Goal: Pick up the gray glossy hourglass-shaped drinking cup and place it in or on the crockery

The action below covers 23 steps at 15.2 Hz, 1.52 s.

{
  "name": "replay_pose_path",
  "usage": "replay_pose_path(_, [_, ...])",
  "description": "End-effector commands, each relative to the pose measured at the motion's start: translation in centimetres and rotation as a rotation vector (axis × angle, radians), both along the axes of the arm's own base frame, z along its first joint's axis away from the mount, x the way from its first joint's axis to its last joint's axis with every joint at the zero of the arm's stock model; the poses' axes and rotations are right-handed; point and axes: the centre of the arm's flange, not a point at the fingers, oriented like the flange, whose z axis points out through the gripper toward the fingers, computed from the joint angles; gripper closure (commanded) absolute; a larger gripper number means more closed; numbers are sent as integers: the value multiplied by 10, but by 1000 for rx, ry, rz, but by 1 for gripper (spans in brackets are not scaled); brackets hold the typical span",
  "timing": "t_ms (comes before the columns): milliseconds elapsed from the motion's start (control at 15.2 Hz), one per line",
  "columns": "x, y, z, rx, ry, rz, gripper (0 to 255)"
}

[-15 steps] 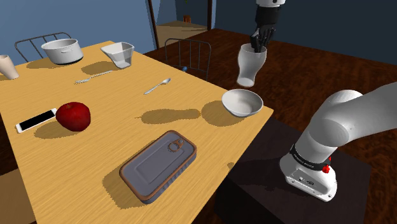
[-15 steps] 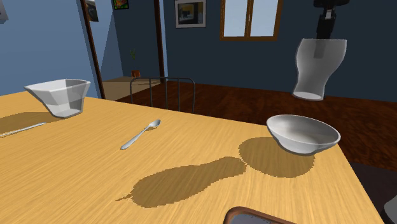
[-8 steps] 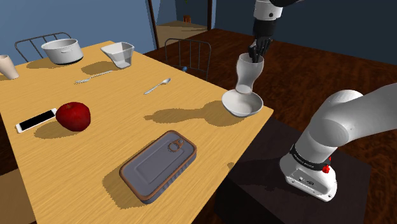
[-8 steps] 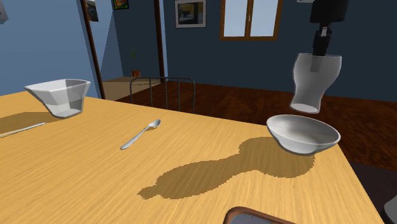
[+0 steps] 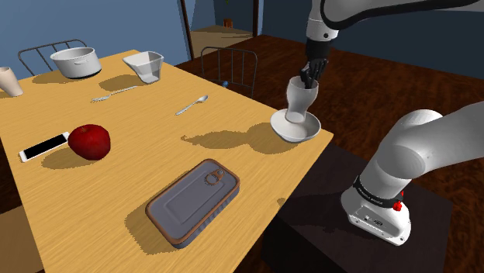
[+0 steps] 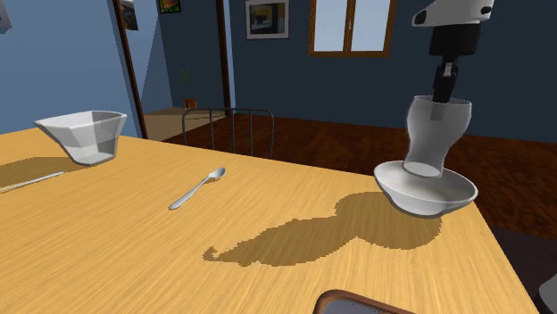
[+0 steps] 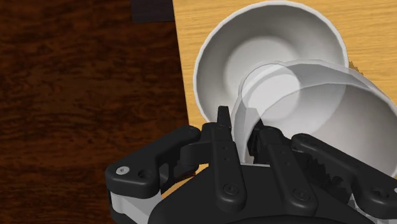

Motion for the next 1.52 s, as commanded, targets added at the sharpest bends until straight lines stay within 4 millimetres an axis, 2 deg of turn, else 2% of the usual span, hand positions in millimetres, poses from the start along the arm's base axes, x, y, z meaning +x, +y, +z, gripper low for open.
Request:
replay_pose_path(0, [-1,0,-11,0,-1,0,255])
replay_pose_path(66, [-1,0,-17,0,-1,0,255])
replay_pose_path(594, [-1,0,-17,0,-1,0,255])
replay_pose_path(660, [-1,0,-17,0,-1,0,0])
replay_pose_path(990, [-1,0,-17,0,-1,0,0])
replay_pose_path(1254, [0,1,33,0,-1,0,0])
replay_pose_path(1452, [0,1,33,0,-1,0,0])
